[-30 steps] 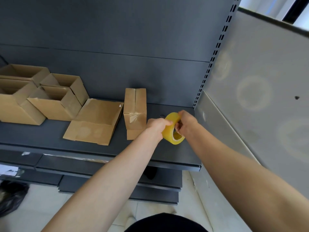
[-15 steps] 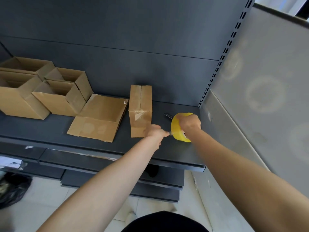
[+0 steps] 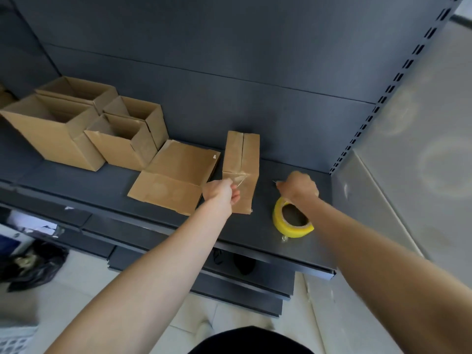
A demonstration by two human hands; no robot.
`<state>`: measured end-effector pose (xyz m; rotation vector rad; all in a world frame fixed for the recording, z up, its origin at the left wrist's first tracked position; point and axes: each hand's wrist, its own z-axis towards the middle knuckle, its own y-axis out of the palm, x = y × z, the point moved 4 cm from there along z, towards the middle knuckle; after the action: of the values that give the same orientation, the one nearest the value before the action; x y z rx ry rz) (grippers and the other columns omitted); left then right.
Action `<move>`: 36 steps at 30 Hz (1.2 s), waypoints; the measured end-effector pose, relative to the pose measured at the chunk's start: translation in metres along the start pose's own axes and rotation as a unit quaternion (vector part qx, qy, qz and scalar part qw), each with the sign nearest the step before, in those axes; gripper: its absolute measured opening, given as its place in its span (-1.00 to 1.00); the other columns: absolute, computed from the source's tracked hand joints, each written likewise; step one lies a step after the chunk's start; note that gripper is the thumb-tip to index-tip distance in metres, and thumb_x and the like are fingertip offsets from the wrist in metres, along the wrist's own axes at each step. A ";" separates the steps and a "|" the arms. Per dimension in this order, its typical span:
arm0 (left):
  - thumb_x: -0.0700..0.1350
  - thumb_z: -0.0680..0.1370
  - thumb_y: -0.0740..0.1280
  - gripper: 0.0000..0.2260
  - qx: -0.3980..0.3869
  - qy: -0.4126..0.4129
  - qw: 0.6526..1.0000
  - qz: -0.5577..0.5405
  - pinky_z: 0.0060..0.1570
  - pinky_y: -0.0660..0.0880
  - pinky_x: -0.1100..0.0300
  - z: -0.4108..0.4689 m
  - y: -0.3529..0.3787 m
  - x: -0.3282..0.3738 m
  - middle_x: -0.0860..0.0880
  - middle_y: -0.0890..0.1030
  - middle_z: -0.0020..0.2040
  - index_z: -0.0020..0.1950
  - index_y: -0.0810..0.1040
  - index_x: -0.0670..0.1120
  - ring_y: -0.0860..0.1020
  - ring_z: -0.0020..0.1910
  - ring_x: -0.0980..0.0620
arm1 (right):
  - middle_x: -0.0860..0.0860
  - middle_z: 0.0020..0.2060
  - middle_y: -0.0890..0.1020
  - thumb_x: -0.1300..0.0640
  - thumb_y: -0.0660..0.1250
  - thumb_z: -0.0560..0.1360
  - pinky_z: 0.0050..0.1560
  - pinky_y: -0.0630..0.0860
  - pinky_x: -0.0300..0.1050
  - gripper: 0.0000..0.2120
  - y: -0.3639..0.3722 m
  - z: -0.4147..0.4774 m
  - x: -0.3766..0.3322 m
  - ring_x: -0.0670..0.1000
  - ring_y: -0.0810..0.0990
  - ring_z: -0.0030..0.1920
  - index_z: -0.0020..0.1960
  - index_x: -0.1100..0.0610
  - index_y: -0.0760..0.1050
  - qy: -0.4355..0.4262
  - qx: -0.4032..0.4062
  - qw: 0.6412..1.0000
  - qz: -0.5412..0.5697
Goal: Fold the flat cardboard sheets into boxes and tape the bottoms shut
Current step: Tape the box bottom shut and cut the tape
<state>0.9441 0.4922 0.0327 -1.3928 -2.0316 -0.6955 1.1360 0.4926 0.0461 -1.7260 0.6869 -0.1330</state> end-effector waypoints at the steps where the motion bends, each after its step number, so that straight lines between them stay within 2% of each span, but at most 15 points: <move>1: -0.25 0.53 0.33 -0.93 0.000 -0.003 1.000 -0.005 -0.28 0.57 0.18 0.001 -0.001 0.000 -0.08 0.56 -0.28 -0.15 0.50 -0.18 0.55 -0.32 0.02 | 0.10 -0.15 0.47 -0.04 0.24 0.55 -0.19 0.40 -0.08 -0.73 -0.010 0.008 -0.010 0.20 0.54 -0.05 -0.09 0.18 0.42 -0.017 0.026 0.999 0.022; 4: -0.21 0.54 0.31 -0.90 -0.024 -0.019 1.000 -0.006 -0.49 0.51 0.24 0.002 0.004 0.001 -0.08 0.57 -0.29 -0.16 0.52 -0.18 0.53 -0.37 0.03 | 0.14 -0.11 0.55 -0.02 0.19 0.58 -0.22 0.37 -0.11 -0.71 -0.029 0.027 -0.049 0.15 0.48 -0.16 -0.12 0.20 0.46 -0.101 0.054 0.991 0.073; 6: -0.19 0.57 0.28 -0.85 -0.044 -0.030 0.998 -0.017 -0.42 0.52 0.21 0.002 0.010 0.003 -0.08 0.58 -0.29 -0.20 0.52 -0.18 0.54 -0.35 0.02 | 0.16 -0.06 0.56 -0.01 0.18 0.58 -0.20 0.38 -0.12 -0.72 -0.035 0.037 -0.072 0.18 0.52 -0.05 -0.05 0.20 0.50 -0.153 0.056 0.982 0.095; 8: -0.18 0.59 0.25 -0.80 -0.064 -0.038 0.997 -0.025 -0.30 0.53 0.18 0.003 0.015 0.006 -0.09 0.57 -0.29 -0.22 0.51 -0.19 0.54 -0.33 0.02 | 0.17 0.10 0.54 -0.02 0.18 0.58 -0.05 0.42 -0.08 -0.69 -0.036 0.047 -0.092 0.19 0.47 0.16 0.13 0.20 0.49 -0.205 0.045 0.975 0.078; 11: -0.18 0.60 0.24 -0.78 -0.071 -0.044 0.996 -0.039 -0.21 0.53 0.14 0.005 0.018 0.007 -0.10 0.57 -0.35 -0.23 0.49 -0.21 0.53 -0.31 -0.01 | 0.13 0.37 0.37 -0.07 0.18 0.58 0.30 0.35 0.04 -0.51 -0.030 0.059 -0.110 0.16 0.30 0.38 0.41 0.18 0.31 -0.238 0.000 0.970 0.040; 15: -0.15 0.58 0.30 -0.85 -0.046 -0.034 0.998 -0.039 -0.20 0.57 0.12 0.013 0.013 0.006 -0.14 0.58 -0.24 -0.13 0.51 -0.22 0.56 -0.29 -0.03 | 0.06 0.51 0.16 -0.18 0.15 0.57 0.40 0.17 0.14 -0.34 -0.017 0.072 -0.119 0.14 0.14 0.48 0.54 0.11 0.07 -0.243 -0.060 0.968 -0.036; 19: -0.11 0.53 0.38 -0.73 -0.001 -0.016 0.999 -0.052 -0.29 0.60 0.11 0.022 0.006 0.000 -0.20 0.60 -0.10 0.11 0.52 -0.28 0.60 -0.25 -0.06 | 0.10 0.51 0.13 -0.26 0.16 0.53 0.40 0.17 0.18 -0.24 -0.004 0.078 -0.116 0.18 0.10 0.49 0.55 0.11 0.01 -0.227 -0.104 0.966 -0.061; 23: -0.07 0.50 0.42 -0.67 0.039 -0.001 0.999 -0.033 -0.45 0.53 0.18 0.023 0.009 -0.003 -0.20 0.62 -0.02 0.13 0.52 -0.26 0.59 -0.25 -0.04 | 0.17 0.44 0.18 -0.30 0.24 0.47 0.39 0.25 0.11 -0.18 -0.004 0.081 -0.112 0.21 0.15 0.44 0.52 0.17 0.09 -0.216 -0.097 0.971 -0.047; 26: -0.09 0.46 0.46 -0.72 0.075 -0.002 0.997 -0.010 -0.32 0.60 0.09 0.023 0.013 -0.006 -0.13 0.59 -0.15 0.01 0.50 -0.23 0.58 -0.29 -0.05 | 0.18 0.38 0.31 -0.25 0.32 0.45 0.32 0.34 0.02 -0.20 -0.007 0.083 -0.103 0.17 0.32 0.37 0.47 0.23 0.19 -0.203 -0.102 0.974 0.010; 28: -0.10 0.47 0.45 -0.76 0.100 -0.001 0.995 0.011 -0.18 0.63 -0.01 0.021 0.016 -0.005 -0.11 0.54 -0.27 -0.04 0.47 -0.21 0.55 -0.34 -0.06 | 0.16 0.31 0.43 -0.17 0.36 0.46 0.22 0.42 -0.01 -0.31 -0.008 0.083 -0.096 0.14 0.43 0.29 0.40 0.24 0.29 -0.192 -0.114 0.972 0.068; 30: -0.11 0.52 0.38 -0.80 0.109 0.002 0.993 0.039 -0.07 0.61 -0.07 0.016 0.019 -0.003 -0.09 0.47 -0.31 0.00 0.44 -0.19 0.50 -0.37 -0.06 | 0.15 0.23 0.52 -0.13 0.36 0.47 0.11 0.46 -0.04 -0.42 -0.011 0.079 -0.089 0.13 0.49 0.23 0.32 0.23 0.39 -0.187 -0.103 0.973 0.089; 32: -0.15 0.58 0.27 -0.79 0.088 0.010 0.994 0.064 -0.05 0.58 0.04 0.012 0.024 0.001 -0.13 0.51 -0.20 0.17 0.45 -0.22 0.50 -0.29 -0.06 | 0.14 0.21 0.53 -0.10 0.35 0.49 0.05 0.43 -0.08 -0.49 -0.013 0.076 -0.081 0.12 0.50 0.21 0.29 0.22 0.42 -0.175 -0.093 0.974 0.109; 34: -0.19 0.60 0.18 -0.68 0.054 0.021 0.995 0.084 -0.10 0.54 0.13 0.010 0.030 0.005 -0.20 0.56 0.12 0.34 0.38 -0.24 0.50 -0.13 -0.05 | 0.13 0.23 0.52 -0.08 0.35 0.50 0.12 0.42 -0.07 -0.48 -0.012 0.073 -0.071 0.13 0.48 0.23 0.32 0.21 0.40 -0.151 -0.106 0.972 0.147; 35: -0.19 0.61 0.16 -0.67 0.045 0.022 0.995 0.088 -0.07 0.54 0.13 0.009 0.031 0.005 -0.20 0.53 0.22 0.38 0.36 -0.23 0.48 -0.08 -0.05 | 0.13 0.21 0.53 -0.07 0.36 0.50 0.16 0.43 -0.06 -0.50 -0.011 0.073 -0.066 0.12 0.50 0.22 0.31 0.21 0.42 -0.140 -0.115 0.969 0.167; 36: -0.17 0.62 0.16 -0.67 0.042 0.022 0.995 0.087 -0.02 0.54 0.10 0.009 0.031 0.005 -0.19 0.53 0.23 0.38 0.36 -0.21 0.48 -0.06 -0.05 | 0.13 0.19 0.55 -0.06 0.36 0.50 0.17 0.46 -0.05 -0.53 -0.010 0.073 -0.061 0.12 0.51 0.19 0.28 0.21 0.45 -0.128 -0.122 0.967 0.185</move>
<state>0.9709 0.5116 0.0326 -1.4704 -1.8572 -0.5550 1.1222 0.5867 0.0511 -1.7720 0.8434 0.4445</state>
